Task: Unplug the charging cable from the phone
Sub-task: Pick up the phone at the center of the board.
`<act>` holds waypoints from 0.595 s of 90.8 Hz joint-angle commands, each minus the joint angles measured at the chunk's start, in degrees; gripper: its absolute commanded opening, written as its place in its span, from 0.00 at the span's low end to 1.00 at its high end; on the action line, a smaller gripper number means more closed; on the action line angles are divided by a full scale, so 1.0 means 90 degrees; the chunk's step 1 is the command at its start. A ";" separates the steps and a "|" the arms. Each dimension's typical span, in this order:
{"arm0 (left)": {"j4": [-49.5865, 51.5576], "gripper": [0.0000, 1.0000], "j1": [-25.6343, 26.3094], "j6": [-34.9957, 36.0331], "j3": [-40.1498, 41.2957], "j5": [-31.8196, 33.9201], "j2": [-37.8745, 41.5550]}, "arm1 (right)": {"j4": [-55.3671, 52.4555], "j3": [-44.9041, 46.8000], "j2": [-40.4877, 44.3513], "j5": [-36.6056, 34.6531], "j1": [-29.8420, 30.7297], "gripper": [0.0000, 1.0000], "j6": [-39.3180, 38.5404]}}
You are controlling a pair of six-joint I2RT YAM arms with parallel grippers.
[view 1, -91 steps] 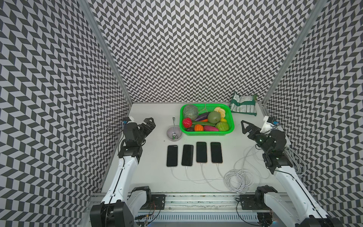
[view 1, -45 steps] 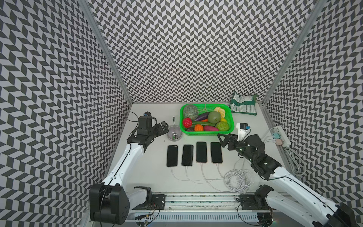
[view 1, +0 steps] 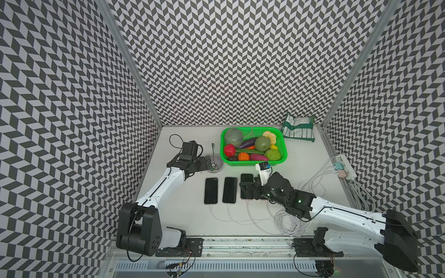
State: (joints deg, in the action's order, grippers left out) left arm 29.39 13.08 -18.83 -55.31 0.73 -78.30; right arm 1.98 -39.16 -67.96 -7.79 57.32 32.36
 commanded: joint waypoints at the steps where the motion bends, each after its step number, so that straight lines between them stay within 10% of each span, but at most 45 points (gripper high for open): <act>1: 0.0270 0.99 0.0237 0.0126 0.0047 0.0395 -0.0056 | 0.0302 -0.0239 -0.0270 -0.0249 0.0242 0.98 -0.0052; 54: 0.0658 1.00 0.1225 -0.0052 0.0410 0.1078 -0.0713 | 0.0644 -0.0155 -0.0699 -0.0290 0.0683 1.00 0.0023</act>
State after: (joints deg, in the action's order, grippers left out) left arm 33.89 22.96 -19.09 -51.31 8.78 -82.52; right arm 3.55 -40.21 -73.69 -9.47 62.96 32.40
